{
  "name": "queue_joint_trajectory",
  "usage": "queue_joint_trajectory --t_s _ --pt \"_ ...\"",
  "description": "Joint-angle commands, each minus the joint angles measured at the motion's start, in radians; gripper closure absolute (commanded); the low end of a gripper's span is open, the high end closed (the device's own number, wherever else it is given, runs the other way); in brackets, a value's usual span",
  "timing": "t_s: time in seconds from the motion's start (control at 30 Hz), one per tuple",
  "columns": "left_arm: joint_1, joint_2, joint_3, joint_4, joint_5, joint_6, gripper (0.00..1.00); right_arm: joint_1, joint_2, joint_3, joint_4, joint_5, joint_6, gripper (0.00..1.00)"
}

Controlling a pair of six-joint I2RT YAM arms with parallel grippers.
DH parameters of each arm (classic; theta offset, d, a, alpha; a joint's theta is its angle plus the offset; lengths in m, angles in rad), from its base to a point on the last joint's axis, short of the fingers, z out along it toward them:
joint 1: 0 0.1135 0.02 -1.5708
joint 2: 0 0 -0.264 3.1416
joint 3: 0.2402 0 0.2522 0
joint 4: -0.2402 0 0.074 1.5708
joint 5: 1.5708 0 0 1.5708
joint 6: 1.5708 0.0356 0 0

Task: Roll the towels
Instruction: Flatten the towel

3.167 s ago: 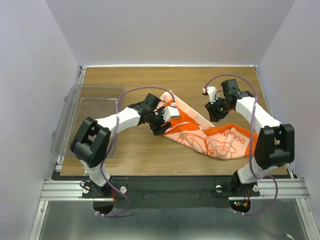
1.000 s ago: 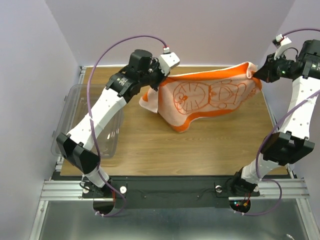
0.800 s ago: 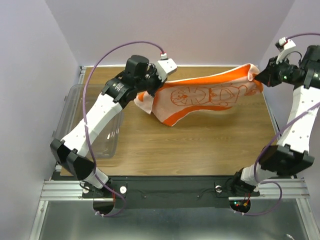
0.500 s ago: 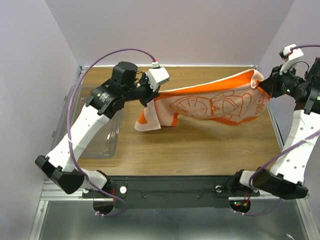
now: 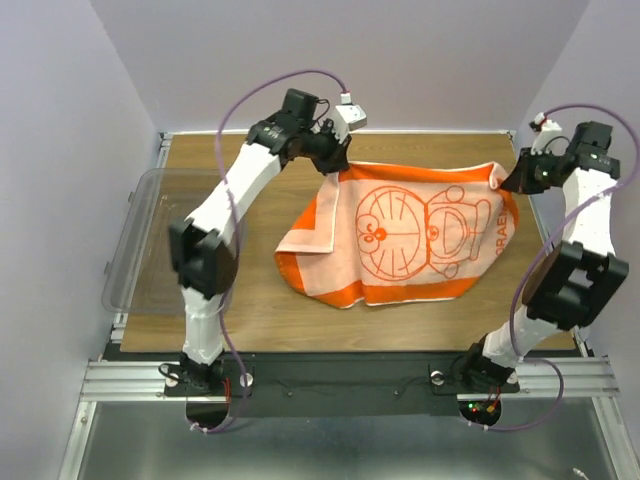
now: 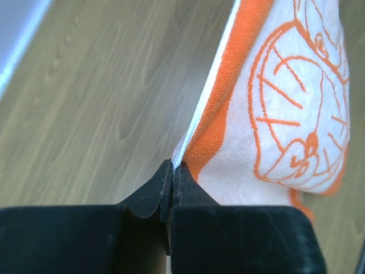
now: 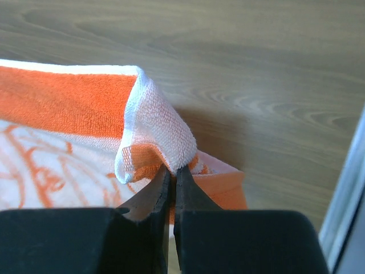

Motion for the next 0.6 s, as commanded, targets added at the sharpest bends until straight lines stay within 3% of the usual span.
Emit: queue_joint_trajectory --t_s 0.0,0.03,0.1,0.13,0.17,0.23,0.27,0.37,0.43,0.47,0.53,0.57 --pt "0.047 0.162 0.138 0.029 0.076 0.009 0.9 0.012 0.084 -0.011 0.168 0.057 0.024 0.99" --pt "0.051 0.187 0.149 0.054 0.071 -0.003 0.81 0.021 0.116 -0.009 0.186 0.07 0.028 0.99" --pt "0.065 0.257 0.205 0.127 0.004 -0.036 0.69 0.061 0.21 0.033 0.231 0.111 0.056 0.89" --pt "0.073 0.311 0.241 0.134 -0.016 -0.053 0.51 0.071 0.245 0.069 0.232 0.122 0.077 0.85" --pt "0.093 0.334 0.319 0.134 -0.074 -0.069 0.44 0.085 0.274 0.104 0.234 0.129 0.097 0.59" --pt "0.119 0.362 0.367 0.122 -0.112 -0.104 0.31 0.093 0.365 0.238 0.223 0.155 0.149 0.21" --pt "0.134 0.353 0.359 0.102 -0.107 -0.121 0.22 0.091 0.38 0.271 0.187 0.165 0.168 0.18" --pt "0.154 0.204 0.2 0.111 -0.135 -0.084 0.19 0.091 0.336 0.273 0.148 0.198 0.13 0.06" --pt "0.154 0.091 -0.069 0.192 -0.145 -0.073 0.2 0.093 0.289 0.23 0.108 0.186 0.081 0.06" --pt "0.154 -0.009 -0.224 0.232 -0.129 -0.058 0.21 0.094 0.246 0.171 0.054 0.17 0.027 0.09" --pt "0.133 -0.074 -0.324 0.233 -0.127 -0.031 0.31 0.099 0.203 0.105 -0.011 0.16 -0.034 0.16" --pt "0.122 -0.116 -0.396 0.211 -0.132 -0.012 0.35 0.111 0.157 0.03 -0.074 0.148 -0.088 0.25"
